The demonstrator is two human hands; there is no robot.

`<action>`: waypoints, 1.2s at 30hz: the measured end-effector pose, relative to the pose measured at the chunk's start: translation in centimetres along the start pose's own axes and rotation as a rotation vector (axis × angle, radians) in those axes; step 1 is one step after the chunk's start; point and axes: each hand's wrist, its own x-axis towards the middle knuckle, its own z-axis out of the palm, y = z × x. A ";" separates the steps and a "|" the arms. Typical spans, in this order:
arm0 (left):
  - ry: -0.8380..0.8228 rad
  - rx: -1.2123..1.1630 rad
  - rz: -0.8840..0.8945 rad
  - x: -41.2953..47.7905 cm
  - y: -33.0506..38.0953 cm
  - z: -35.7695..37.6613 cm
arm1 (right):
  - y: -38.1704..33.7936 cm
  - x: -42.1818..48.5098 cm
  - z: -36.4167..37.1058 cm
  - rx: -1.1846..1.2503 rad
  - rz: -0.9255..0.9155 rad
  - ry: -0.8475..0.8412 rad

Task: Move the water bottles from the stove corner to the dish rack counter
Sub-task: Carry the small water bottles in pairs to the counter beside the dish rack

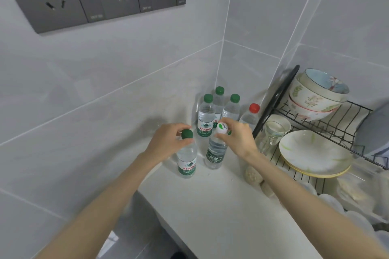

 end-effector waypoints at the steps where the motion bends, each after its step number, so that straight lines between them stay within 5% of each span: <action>1: -0.021 0.008 -0.004 0.1 0.0 -0.1 | 0.1 0.4 -0.1 0.006 0.005 0.016; 24: -0.064 -0.096 -0.003 0.2 -1.1 0.1 | 1.5 7.1 0.7 0.085 0.105 0.195; 36: -0.097 -0.038 0.013 0.6 -1.4 0.5 | 1.4 6.6 -1.4 0.076 0.061 -0.051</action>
